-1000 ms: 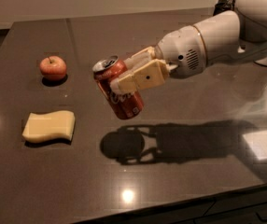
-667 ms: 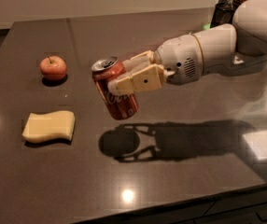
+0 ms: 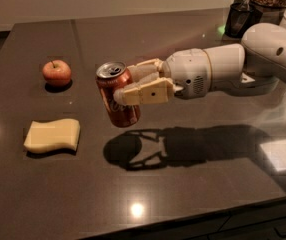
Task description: Place coke can upright
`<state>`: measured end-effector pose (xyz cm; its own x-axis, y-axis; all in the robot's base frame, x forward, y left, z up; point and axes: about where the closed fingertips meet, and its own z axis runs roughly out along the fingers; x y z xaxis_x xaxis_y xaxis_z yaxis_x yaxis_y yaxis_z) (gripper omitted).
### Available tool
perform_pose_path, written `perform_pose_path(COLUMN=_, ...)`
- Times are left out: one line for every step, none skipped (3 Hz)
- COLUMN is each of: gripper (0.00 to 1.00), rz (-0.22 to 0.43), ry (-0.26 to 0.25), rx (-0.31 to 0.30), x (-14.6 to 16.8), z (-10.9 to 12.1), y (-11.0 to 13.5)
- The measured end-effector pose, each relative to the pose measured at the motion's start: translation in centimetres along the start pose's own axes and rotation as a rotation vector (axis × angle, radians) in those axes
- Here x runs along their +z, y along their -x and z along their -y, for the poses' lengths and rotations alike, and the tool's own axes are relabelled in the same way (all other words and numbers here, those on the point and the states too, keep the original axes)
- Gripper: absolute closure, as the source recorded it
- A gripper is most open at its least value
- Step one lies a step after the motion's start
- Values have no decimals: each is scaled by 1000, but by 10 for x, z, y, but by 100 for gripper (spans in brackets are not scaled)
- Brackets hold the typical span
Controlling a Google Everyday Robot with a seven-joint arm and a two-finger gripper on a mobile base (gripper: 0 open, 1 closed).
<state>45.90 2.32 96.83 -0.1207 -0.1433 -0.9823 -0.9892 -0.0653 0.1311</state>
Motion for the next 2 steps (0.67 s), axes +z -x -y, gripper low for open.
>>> perform_pose_path(gripper=100, rz=31, ry=42, rx=-52, x=6, z=-2, y=-9)
perform_pose_path(gripper=100, rz=53, ry=75, rx=-91, x=10, z=-4, y=-18)
